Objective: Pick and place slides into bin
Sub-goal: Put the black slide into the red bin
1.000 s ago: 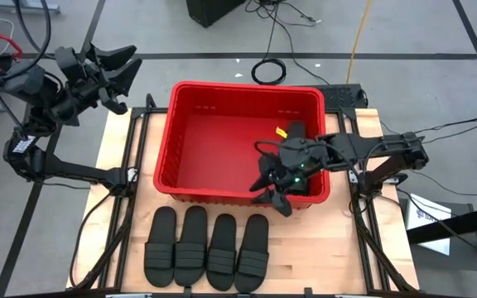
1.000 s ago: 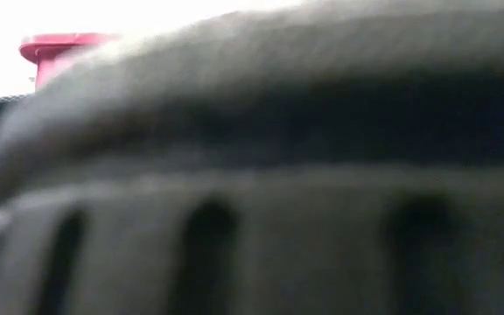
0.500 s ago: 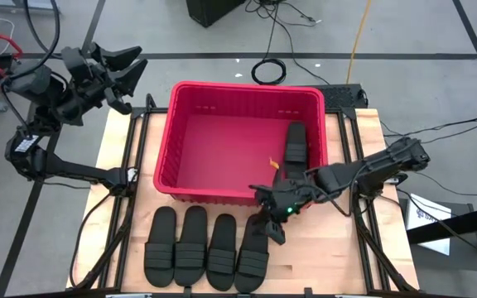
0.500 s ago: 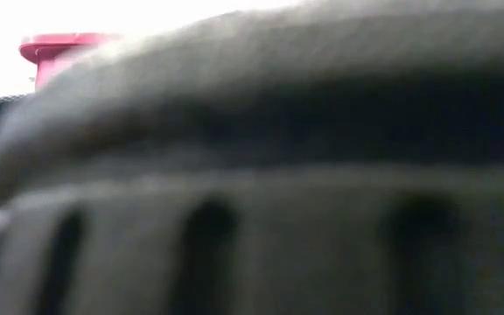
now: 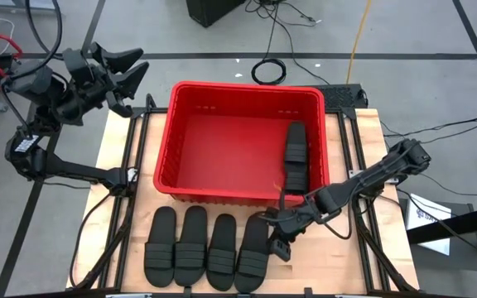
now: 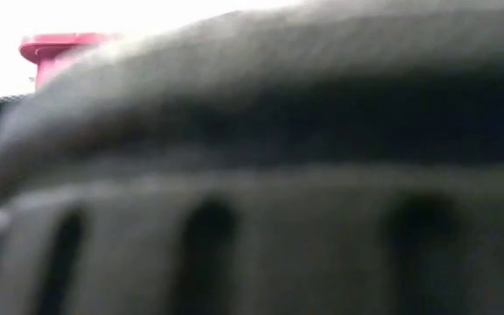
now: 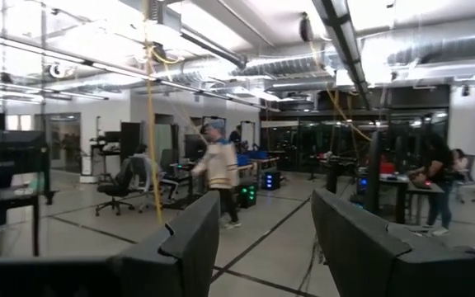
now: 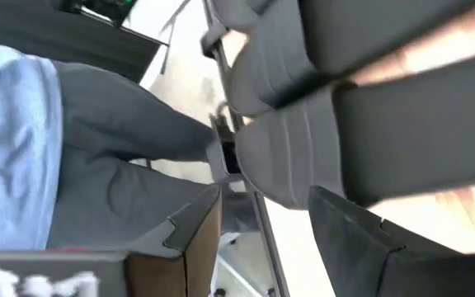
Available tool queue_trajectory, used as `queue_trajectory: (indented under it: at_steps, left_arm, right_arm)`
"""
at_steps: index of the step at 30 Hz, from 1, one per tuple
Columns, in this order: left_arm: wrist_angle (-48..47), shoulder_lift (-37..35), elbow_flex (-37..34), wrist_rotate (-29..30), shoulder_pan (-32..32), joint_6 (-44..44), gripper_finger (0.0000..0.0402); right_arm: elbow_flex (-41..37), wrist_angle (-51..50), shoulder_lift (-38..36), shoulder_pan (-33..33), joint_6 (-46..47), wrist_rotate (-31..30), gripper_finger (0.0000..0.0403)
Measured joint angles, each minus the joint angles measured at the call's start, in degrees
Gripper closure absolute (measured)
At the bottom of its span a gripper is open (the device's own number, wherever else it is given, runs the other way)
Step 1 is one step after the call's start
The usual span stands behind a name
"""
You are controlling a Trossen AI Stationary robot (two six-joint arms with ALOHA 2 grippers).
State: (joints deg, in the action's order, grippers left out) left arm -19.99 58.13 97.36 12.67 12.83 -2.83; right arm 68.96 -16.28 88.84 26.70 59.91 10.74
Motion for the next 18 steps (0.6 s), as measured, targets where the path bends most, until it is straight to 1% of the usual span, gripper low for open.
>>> queue_trajectory:
  at_steps: [6, 8, 12, 15, 18]
  left_arm:
    - [-0.2, 0.3, 0.0, -0.1, 0.0, 0.3, 0.0201]
    - [-0.5, 0.3, 0.0, -0.2, 0.0, 0.2, 0.0201]
    - [-1.5, 0.2, 0.0, -0.3, 0.0, 0.2, 0.0201]
    - [-3.0, 0.3, 0.0, -0.5, 0.0, 0.3, 0.0201]
    - [-4.2, 0.3, 0.0, -0.7, 0.0, 0.3, 0.0201]
  right_arm:
    - [-2.8, 3.9, 1.1, 0.0, 0.4, 0.1, 0.0229]
    - [-3.0, 5.4, 3.0, 0.0, -0.4, 0.4, 0.0229]
    - [-3.0, 10.8, 7.3, -0.2, 0.4, 3.0, 0.0229]
    - [-3.0, 11.1, 9.5, -0.7, 2.3, 2.6, 0.0229]
    - [-3.0, 11.4, 10.4, -1.2, 2.1, 0.6, 0.0232]
